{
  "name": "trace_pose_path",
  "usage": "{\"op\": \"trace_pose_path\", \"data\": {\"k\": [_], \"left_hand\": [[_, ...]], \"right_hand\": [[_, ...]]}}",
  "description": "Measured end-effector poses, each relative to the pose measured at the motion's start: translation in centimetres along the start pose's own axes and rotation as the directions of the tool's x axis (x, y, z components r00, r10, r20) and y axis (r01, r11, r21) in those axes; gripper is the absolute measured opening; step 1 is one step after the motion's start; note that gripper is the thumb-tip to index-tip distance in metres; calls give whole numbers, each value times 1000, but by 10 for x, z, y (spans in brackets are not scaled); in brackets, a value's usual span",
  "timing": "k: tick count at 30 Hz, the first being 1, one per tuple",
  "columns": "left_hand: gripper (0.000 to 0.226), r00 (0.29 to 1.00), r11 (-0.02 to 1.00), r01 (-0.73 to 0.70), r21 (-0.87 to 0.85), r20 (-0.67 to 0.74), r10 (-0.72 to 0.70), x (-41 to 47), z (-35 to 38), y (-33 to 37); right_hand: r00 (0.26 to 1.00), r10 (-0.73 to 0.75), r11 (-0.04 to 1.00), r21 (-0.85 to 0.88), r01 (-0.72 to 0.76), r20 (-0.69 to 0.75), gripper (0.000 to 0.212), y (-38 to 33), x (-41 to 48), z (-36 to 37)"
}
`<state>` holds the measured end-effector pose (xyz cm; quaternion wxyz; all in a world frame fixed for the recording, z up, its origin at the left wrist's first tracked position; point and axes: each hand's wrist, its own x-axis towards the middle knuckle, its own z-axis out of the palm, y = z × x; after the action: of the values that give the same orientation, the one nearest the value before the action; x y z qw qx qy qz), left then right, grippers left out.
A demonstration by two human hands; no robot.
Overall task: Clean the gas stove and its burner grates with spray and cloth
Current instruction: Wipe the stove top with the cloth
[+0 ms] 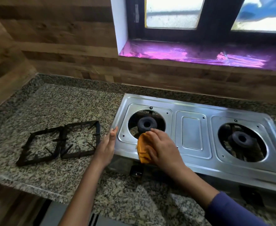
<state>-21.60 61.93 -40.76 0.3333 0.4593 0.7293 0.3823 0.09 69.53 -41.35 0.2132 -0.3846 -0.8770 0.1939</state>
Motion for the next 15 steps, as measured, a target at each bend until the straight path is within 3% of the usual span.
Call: {"op": "trace_pose_path", "data": {"k": [4,8,12,15], "left_hand": [[108,997,994,-54,99,-51,59,4,7,-14],[110,987,966,-97,238,-105,125,5,17,-15],[111,986,912,-104,397,-79,147,6,30,-13],[94,978,849,-133,511,-71,196,0,53,-8]], "right_hand": [[975,-150,978,-117,170,161,51,-5,-2,22],[946,-252,948,-143,283,204,58,-22,19,43],[950,-258,953,-113,280,177,52,-14,11,37],[977,-212,970,-116,214,24,44,23,-26,13]]}}
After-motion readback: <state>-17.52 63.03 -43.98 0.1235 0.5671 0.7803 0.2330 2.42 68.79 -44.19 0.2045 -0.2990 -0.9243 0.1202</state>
